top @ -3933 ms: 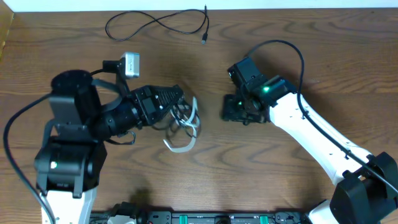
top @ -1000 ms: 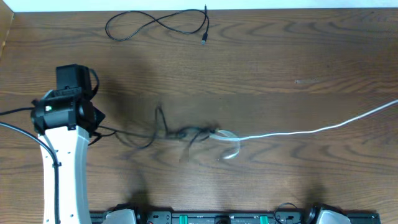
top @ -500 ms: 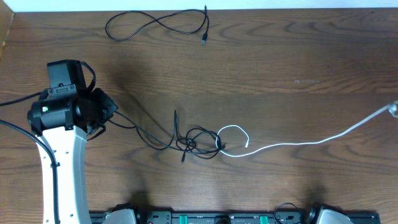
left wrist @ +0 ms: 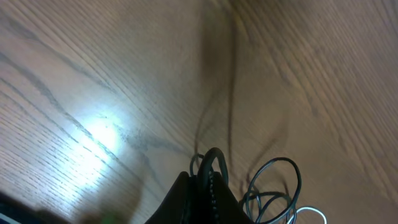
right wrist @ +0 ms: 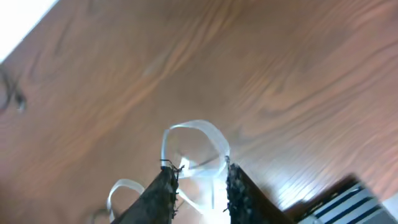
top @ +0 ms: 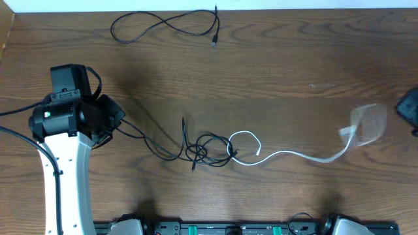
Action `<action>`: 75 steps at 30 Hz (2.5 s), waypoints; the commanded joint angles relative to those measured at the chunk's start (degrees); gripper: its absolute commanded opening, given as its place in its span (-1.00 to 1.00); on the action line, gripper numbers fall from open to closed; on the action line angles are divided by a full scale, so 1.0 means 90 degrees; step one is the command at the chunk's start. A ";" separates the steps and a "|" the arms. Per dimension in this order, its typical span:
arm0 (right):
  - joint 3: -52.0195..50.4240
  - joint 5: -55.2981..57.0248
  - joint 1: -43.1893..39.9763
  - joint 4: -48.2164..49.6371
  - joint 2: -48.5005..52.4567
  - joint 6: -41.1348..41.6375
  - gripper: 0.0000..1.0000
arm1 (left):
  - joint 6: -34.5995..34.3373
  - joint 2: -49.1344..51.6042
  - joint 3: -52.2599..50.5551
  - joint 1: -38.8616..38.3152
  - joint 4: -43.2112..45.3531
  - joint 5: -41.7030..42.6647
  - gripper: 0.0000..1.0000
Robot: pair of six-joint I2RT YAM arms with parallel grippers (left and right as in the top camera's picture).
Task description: Untangle cables
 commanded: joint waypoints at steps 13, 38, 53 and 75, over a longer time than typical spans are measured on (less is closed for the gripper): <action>-0.2079 -0.2521 0.1394 0.0551 0.0321 -0.2098 0.82 | 0.0068 -0.0005 0.0061 -0.0007 -0.0022 0.0104 -0.85; -0.6212 -0.1183 0.6227 0.5566 0.0330 -0.1984 0.98 | 0.0068 -0.0005 0.0019 -0.0007 -0.0019 0.0102 -0.85; -0.6343 -0.0690 0.7118 0.6363 0.1824 -0.2074 0.98 | 0.0070 -0.0005 -0.0017 -0.0007 -0.0015 0.0097 -0.85; -0.6181 -0.0665 0.7116 0.6222 0.2353 -0.1821 -0.98 | 0.0068 -0.0005 -0.0017 -0.0007 -0.0010 0.0075 -0.85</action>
